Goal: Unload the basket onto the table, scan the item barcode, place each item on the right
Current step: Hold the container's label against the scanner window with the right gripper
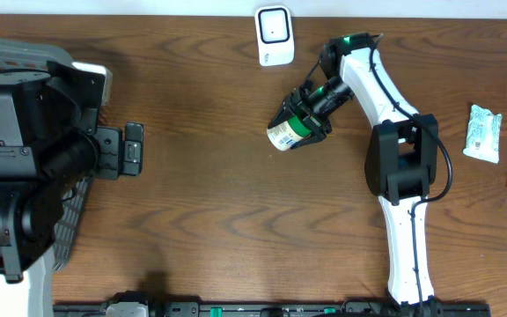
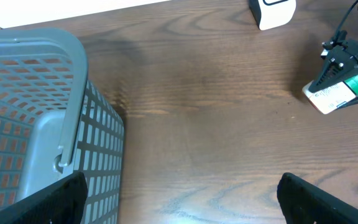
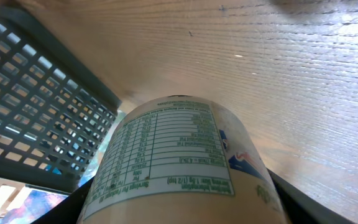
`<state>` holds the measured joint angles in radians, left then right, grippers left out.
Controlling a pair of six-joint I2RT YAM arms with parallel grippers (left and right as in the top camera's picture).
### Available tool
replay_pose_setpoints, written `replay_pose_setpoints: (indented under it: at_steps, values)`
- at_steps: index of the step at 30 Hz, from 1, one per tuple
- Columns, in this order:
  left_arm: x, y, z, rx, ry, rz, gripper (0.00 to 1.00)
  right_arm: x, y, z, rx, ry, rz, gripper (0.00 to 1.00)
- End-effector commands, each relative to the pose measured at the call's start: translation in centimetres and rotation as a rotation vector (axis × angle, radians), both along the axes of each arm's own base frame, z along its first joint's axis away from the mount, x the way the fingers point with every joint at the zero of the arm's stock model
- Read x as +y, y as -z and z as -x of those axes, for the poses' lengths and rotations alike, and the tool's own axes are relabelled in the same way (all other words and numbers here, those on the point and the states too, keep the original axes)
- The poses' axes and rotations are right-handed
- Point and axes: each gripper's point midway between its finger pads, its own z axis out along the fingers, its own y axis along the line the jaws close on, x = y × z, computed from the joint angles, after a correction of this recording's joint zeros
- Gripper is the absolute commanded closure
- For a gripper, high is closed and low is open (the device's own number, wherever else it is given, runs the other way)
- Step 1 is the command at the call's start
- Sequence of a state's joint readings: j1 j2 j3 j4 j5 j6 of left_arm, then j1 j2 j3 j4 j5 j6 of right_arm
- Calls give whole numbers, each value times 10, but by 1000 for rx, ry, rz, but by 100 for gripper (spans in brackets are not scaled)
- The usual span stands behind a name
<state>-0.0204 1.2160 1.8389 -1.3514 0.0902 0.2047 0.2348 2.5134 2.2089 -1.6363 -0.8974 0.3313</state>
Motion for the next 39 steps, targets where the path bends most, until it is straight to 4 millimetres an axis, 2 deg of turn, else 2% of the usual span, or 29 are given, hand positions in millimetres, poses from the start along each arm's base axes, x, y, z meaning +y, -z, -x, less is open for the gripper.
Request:
replay_pose_setpoints:
  at_steps: [1, 18, 23, 28, 31, 36, 39]
  values:
    - [3, 0, 1, 0, -25, 2, 2, 6, -2, 0, 16, 11, -51, 48]
    - [3, 0, 1, 0, -25, 2, 2, 5, -1, -1, 11, 8, -44, 48]
    - [3, 0, 1, 0, -25, 2, 2, 7, 3, -10, -84, -25, -76, 46]
    - [3, 0, 1, 0, -25, 2, 2, 14, 5, -41, -298, -55, -133, 44]
    - [3, 0, 1, 0, -25, 2, 2, 18, -8, -64, -424, -57, -159, 44]
    - [3, 0, 1, 0, -25, 2, 2, 25, -64, -112, -725, -61, -188, 44]
    - [3, 0, 1, 0, -25, 2, 2, 12, -91, -146, -905, -34, -42, 43]
